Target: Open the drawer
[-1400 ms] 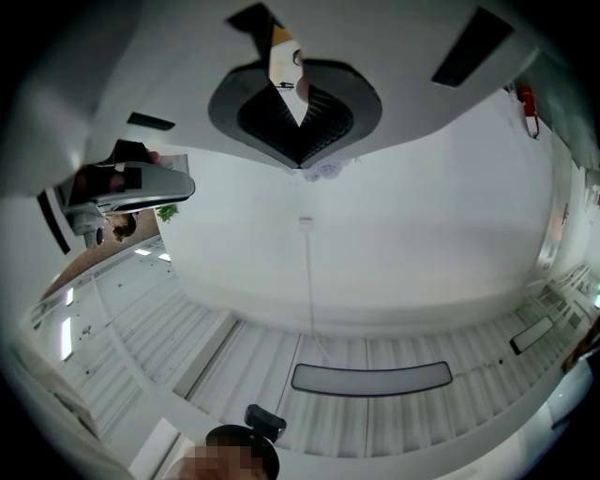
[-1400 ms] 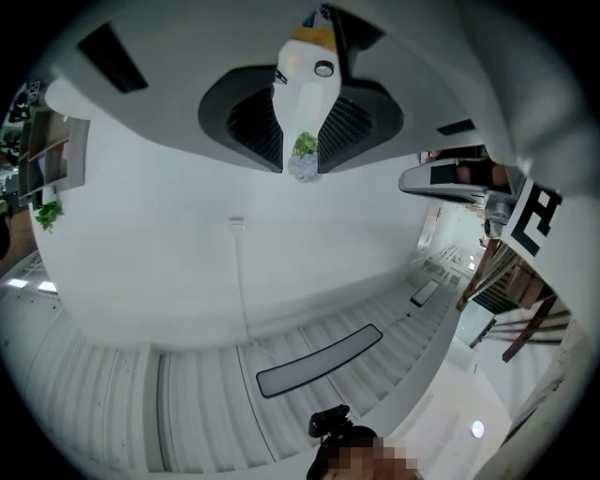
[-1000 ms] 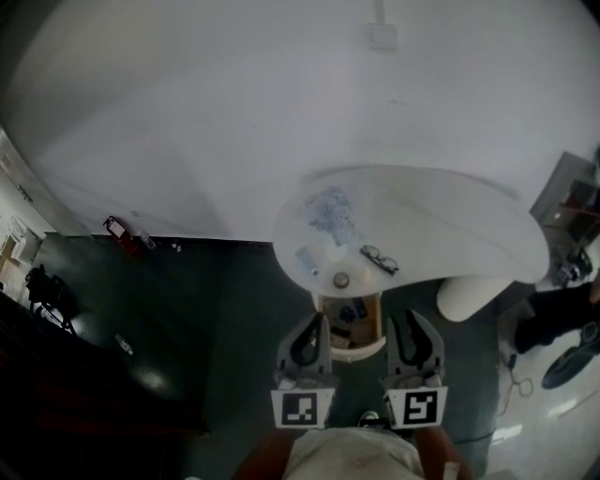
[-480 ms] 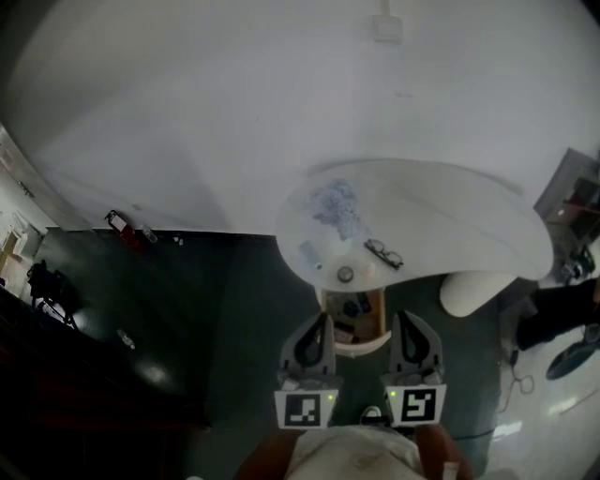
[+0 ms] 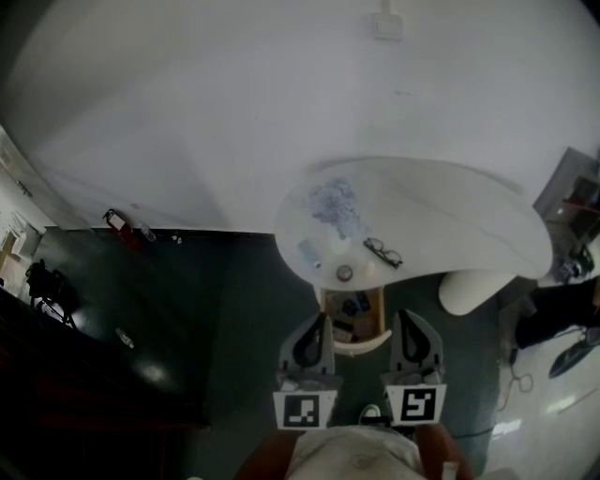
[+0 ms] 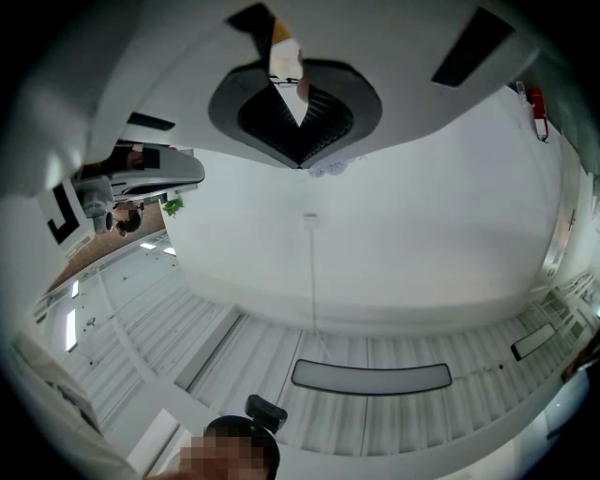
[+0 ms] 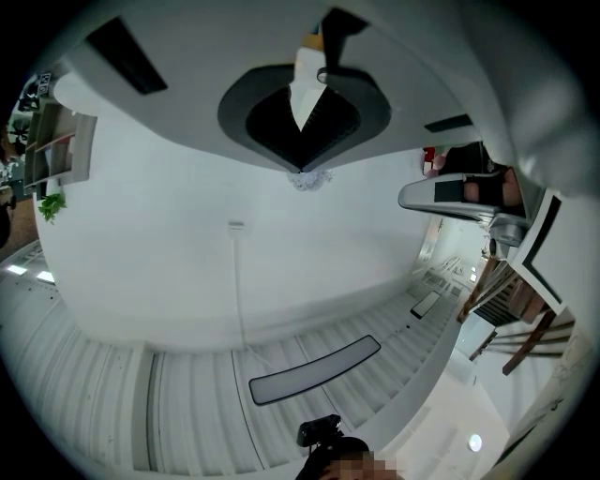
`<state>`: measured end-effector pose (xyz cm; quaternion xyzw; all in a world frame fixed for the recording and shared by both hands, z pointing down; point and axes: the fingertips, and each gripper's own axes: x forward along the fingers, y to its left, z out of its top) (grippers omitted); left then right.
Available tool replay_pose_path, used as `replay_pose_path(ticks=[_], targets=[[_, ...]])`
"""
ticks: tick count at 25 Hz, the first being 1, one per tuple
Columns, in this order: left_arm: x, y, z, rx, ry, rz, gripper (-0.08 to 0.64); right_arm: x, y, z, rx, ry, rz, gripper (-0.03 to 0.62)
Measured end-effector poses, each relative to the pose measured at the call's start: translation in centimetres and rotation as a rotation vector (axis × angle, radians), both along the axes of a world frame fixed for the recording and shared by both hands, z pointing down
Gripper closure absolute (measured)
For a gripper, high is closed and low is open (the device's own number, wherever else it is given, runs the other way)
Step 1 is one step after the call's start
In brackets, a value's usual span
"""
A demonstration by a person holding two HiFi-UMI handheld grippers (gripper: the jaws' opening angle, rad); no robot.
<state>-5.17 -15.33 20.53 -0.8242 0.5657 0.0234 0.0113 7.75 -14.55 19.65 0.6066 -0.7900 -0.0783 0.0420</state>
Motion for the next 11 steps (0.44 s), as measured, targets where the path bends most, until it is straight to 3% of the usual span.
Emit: replay_pose_path(ticks=[11], targets=[[0.07, -0.02, -0.30, 0.018, 0.021, -0.001, 0.557, 0.03, 0.04, -0.15, 0.018, 0.012, 0.000, 0.587]])
